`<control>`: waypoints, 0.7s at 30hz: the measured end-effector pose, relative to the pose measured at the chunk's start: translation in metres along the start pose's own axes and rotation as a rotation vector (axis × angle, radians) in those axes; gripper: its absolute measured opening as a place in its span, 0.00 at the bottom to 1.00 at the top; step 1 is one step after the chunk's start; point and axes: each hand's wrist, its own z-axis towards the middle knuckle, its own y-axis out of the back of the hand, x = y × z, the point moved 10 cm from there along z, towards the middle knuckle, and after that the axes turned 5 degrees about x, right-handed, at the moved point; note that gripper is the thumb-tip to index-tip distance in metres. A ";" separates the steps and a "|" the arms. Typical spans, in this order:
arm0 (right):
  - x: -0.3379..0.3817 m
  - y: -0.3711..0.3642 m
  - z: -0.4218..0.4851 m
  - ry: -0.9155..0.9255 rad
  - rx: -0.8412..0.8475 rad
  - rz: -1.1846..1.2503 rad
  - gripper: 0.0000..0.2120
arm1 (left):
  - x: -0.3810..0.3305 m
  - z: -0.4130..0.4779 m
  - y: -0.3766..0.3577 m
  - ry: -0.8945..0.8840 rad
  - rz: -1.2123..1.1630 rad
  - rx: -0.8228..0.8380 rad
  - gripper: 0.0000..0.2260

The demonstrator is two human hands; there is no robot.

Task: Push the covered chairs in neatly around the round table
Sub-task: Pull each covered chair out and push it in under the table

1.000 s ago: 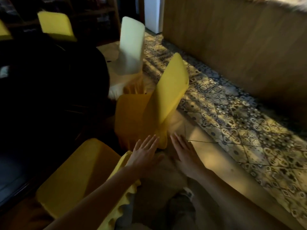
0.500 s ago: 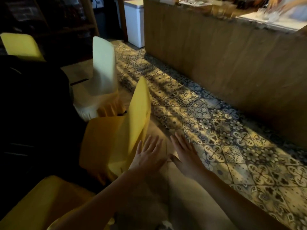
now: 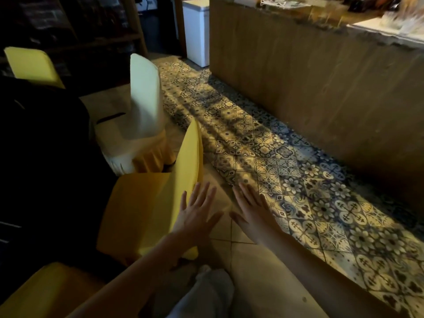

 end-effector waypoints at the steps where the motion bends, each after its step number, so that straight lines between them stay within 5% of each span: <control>1: -0.002 0.002 0.013 0.009 0.010 -0.011 0.34 | 0.004 0.013 0.003 0.012 -0.005 -0.006 0.30; 21: -0.033 0.057 0.275 0.208 0.140 -0.092 0.33 | 0.106 0.220 0.051 0.236 -0.079 -0.037 0.32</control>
